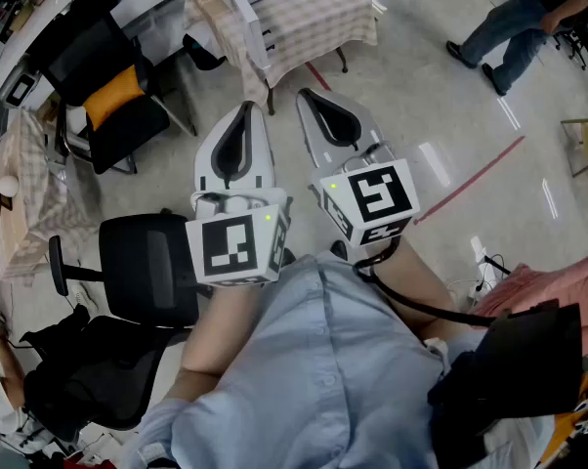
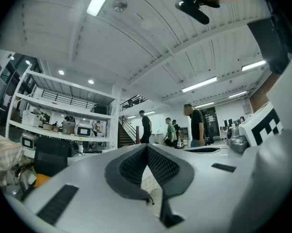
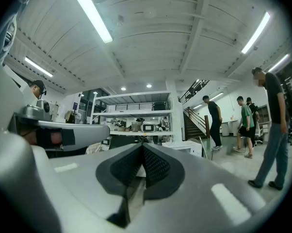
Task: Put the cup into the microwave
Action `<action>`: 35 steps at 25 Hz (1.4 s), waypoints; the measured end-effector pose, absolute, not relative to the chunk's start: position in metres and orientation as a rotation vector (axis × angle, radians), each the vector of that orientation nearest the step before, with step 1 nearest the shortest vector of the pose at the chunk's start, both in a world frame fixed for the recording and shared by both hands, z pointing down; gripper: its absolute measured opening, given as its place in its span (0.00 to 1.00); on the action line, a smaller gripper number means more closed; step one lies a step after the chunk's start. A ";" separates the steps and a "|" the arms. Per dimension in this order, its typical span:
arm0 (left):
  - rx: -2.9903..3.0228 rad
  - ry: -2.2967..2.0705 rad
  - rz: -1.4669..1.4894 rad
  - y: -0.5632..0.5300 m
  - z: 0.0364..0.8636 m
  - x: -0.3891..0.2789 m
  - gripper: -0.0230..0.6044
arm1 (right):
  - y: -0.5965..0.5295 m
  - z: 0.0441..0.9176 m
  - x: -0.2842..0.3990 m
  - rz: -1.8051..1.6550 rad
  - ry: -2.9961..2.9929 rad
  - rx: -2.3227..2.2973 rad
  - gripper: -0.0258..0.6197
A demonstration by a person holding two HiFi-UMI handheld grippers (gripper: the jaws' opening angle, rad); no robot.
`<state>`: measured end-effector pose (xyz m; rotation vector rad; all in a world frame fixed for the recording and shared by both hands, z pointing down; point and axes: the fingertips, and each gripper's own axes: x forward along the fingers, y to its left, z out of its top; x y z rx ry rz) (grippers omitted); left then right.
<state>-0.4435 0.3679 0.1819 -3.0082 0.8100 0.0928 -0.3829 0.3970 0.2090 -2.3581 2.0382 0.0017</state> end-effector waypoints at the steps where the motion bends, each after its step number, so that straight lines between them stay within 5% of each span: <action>1: -3.010 0.810 0.088 0.369 0.181 -0.442 0.04 | 0.398 0.209 -0.382 0.004 2.039 -2.357 0.04; 35: -3.033 0.781 -0.016 0.388 0.219 -0.323 0.04 | 0.420 0.255 -0.263 -0.153 1.992 -2.303 0.04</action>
